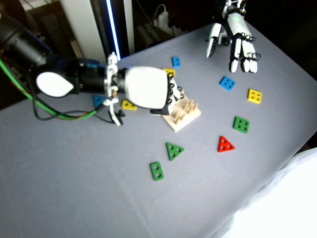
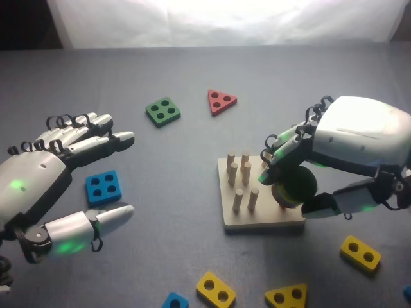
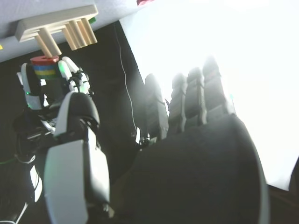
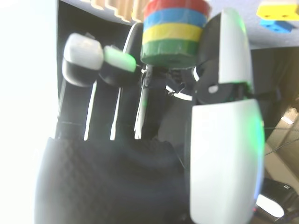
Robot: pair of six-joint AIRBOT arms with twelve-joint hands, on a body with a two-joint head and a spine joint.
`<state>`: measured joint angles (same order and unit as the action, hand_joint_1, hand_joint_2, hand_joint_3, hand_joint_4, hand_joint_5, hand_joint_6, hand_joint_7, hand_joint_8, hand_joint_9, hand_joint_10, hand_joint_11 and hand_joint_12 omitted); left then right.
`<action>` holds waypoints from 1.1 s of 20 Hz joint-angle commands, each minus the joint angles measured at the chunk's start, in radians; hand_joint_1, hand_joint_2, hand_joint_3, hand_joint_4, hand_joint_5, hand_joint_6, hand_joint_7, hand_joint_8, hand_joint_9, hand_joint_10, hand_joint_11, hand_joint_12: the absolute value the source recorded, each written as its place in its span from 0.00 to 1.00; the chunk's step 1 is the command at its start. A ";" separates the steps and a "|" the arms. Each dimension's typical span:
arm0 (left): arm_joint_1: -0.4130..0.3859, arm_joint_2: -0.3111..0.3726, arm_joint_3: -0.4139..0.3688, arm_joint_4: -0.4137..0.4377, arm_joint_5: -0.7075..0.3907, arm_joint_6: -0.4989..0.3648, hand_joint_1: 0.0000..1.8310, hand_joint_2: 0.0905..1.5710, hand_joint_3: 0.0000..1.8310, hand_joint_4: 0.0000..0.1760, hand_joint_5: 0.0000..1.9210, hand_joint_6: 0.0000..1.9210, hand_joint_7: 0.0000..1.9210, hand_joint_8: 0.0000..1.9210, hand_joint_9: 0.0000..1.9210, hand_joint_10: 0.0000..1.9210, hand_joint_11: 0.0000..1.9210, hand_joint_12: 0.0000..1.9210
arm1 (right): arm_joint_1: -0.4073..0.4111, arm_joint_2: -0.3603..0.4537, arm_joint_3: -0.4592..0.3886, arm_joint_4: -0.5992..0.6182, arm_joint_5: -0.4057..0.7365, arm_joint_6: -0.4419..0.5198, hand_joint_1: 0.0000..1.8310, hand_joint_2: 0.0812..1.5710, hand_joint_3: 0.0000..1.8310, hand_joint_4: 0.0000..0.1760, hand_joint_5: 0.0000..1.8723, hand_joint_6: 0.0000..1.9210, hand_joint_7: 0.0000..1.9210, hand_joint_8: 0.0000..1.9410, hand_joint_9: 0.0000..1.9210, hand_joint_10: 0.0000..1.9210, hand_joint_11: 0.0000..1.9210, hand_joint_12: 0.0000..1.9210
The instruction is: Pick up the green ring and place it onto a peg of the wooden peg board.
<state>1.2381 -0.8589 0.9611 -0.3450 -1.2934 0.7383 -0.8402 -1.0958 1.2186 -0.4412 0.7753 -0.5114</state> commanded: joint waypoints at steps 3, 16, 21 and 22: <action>-0.009 -0.012 0.004 0.024 -0.125 -0.006 0.36 0.71 0.00 0.43 0.20 0.00 0.07 0.00 0.02 0.00 0.00 0.08 | 0.018 -0.019 0.009 0.006 0.073 0.006 0.65 0.66 0.00 0.00 0.59 0.41 0.41 0.92 0.55 1.00 0.60 1.00; -0.009 -0.012 0.003 0.024 -0.132 -0.010 0.37 0.71 0.00 0.37 0.21 0.00 0.07 0.00 0.03 0.00 0.00 0.10 | 0.022 -0.029 0.006 0.006 0.076 0.007 0.61 0.64 0.00 0.05 0.39 0.01 0.29 0.04 0.34 0.23 0.30 0.60; -0.009 -0.012 0.001 0.023 -0.136 -0.012 0.37 0.71 0.00 0.28 0.21 0.00 0.07 0.00 0.04 0.00 0.00 0.14 | 0.022 0.010 -0.022 0.036 0.133 0.009 0.61 0.64 0.00 0.46 0.33 0.00 0.20 0.00 0.23 0.00 0.02 0.62; -0.009 -0.012 0.000 0.023 -0.138 -0.012 0.38 0.71 0.00 0.26 0.22 0.00 0.07 0.00 0.04 0.00 0.00 0.15 | 0.022 0.016 -0.028 0.047 0.148 0.009 0.59 0.64 0.00 0.51 0.34 0.00 0.21 0.00 0.22 0.00 0.01 0.63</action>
<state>1.2381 -0.8650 0.9638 -0.3443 -1.3003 0.7326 -0.8322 -1.0752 1.1904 -0.4198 0.7998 -0.5064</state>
